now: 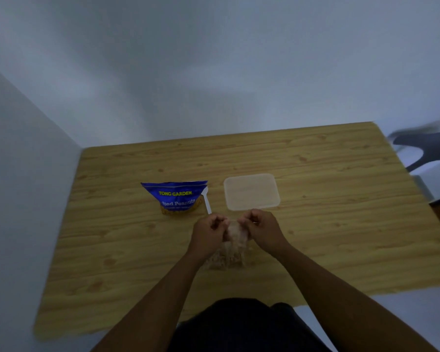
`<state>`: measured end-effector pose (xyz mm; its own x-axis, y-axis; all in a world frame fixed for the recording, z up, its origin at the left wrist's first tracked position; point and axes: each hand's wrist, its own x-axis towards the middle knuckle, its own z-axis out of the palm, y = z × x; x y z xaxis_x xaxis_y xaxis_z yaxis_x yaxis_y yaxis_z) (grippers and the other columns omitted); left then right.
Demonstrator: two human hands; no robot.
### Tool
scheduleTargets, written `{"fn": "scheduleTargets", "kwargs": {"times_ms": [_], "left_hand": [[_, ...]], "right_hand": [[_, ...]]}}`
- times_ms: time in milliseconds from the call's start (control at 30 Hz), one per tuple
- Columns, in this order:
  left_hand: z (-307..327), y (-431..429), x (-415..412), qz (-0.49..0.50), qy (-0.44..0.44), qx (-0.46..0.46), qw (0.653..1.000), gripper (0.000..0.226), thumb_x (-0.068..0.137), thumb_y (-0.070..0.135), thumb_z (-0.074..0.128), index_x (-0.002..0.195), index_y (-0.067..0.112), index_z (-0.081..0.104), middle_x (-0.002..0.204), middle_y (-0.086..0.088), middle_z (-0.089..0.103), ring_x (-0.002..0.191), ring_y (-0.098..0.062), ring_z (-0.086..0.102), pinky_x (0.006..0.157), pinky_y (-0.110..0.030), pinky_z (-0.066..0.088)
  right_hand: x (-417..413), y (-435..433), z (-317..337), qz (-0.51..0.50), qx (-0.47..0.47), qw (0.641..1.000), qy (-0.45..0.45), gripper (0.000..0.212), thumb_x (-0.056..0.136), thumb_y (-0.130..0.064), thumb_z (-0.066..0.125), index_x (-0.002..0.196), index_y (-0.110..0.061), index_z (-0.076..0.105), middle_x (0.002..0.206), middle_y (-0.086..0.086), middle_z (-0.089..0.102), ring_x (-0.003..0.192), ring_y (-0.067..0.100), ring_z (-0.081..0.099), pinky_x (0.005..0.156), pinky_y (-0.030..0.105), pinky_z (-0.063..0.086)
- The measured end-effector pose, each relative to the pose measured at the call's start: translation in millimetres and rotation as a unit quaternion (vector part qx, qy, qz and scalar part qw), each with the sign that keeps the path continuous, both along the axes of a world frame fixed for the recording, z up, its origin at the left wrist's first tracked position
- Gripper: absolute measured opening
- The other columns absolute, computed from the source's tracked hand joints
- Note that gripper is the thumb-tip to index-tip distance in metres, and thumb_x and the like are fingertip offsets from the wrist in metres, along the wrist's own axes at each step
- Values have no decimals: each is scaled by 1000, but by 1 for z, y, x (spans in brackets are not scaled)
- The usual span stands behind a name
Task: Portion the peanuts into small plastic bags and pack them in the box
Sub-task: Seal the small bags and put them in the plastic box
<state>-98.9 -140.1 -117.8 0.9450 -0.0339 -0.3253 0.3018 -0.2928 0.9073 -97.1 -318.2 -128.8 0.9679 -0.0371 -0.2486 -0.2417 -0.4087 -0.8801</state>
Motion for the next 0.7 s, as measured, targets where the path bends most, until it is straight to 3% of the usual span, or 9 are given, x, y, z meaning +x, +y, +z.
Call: {"fn": "scheduleTargets", "kwargs": {"times_ms": [100,200,267,400,533,633,700], "left_hand": [[-15,-2,-9,-26,62,35,997,14,96,16,59,94,7,70,81,-14,71,70,-25,70,68,-41,61],[-31,1,-14,-54,48,176,982,21,95,20,58,106,11,73,99,-5,73,90,-21,68,79,-31,55],[-38,0,-15,-70,37,220,972,25,93,19,57,111,10,71,109,-7,70,101,-23,65,84,-29,51],[-45,-5,-12,-127,19,280,951,32,93,27,59,122,13,63,122,-7,60,117,-25,55,95,-37,47],[-52,-7,-10,-133,29,316,939,27,93,35,59,111,15,63,112,-4,55,104,-24,57,83,-35,49],[-55,-5,-9,-113,20,310,944,15,90,36,62,99,24,65,102,2,54,93,-20,59,76,-35,51],[-53,-4,-9,-104,6,305,947,10,91,34,62,95,28,68,97,5,53,87,-16,59,74,-33,52]], "right_hand": [[-13,-23,-14,4,-23,999,37,23,85,-8,74,67,-20,68,61,-3,70,56,5,64,58,28,53],[-24,-45,-27,5,-83,994,69,21,85,-9,75,68,-20,69,60,-7,68,54,-5,61,58,16,47],[-27,-54,-34,5,-109,991,83,15,85,-10,74,71,-13,71,59,-8,66,53,-7,59,54,10,42],[-28,-60,-42,-5,-135,986,93,11,86,-16,74,76,-14,73,66,-3,68,60,5,62,60,22,45],[-24,-55,-43,-28,-165,982,86,10,84,-23,75,91,-15,74,78,-5,66,79,14,64,65,12,43],[-26,-55,-47,-15,-251,966,52,36,80,-34,78,111,-20,68,101,0,60,97,19,56,79,33,50],[-30,-53,-47,2,-287,957,-27,37,81,-32,76,114,-19,66,108,5,58,102,23,54,80,39,52]]}}
